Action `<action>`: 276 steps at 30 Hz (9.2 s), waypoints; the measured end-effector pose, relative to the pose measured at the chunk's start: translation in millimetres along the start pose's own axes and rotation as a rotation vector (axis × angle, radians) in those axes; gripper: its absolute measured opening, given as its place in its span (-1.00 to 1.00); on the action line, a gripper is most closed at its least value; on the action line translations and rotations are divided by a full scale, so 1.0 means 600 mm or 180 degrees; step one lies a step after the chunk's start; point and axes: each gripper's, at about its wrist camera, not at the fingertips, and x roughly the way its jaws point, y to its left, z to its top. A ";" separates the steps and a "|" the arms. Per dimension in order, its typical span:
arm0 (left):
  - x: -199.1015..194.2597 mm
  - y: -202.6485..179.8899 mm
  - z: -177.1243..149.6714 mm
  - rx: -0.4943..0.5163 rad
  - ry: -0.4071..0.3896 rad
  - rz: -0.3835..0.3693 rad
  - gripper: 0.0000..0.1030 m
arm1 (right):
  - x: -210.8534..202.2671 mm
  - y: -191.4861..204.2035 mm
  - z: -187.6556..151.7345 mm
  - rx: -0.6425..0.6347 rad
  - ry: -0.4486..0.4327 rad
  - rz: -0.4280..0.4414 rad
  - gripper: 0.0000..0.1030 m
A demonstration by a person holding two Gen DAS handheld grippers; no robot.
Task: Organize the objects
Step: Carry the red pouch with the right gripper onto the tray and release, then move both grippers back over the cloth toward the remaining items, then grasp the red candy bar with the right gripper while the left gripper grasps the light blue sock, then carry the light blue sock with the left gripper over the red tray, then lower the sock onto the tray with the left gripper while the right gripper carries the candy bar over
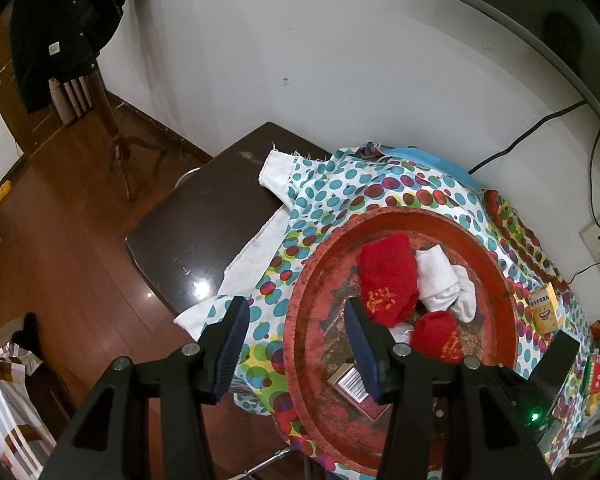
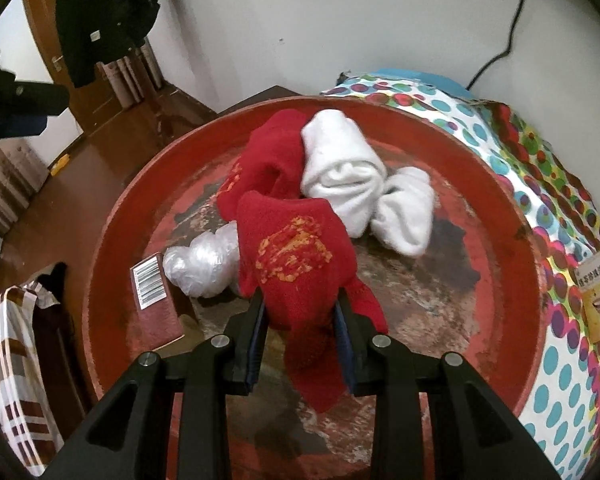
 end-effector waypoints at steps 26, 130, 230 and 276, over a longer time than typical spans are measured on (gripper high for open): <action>-0.004 -0.105 -0.023 0.0659 -0.0029 -0.0185 -0.02 | -0.041 0.005 -0.010 -0.0013 -0.0231 -0.0159 0.28; 0.065 -0.734 -0.337 0.2603 0.0036 -0.0857 -0.58 | -0.178 -0.432 -0.344 0.0960 -0.0465 -0.1007 -0.47; 0.078 -0.163 -0.194 0.1428 0.0076 -0.0556 -0.08 | -0.176 -0.327 -0.259 0.0914 -0.0358 -0.1244 -0.66; 0.082 -0.155 -0.205 0.1453 0.0096 -0.0632 -0.08 | -0.110 -0.188 -0.163 0.0525 -0.0262 -0.0923 -0.67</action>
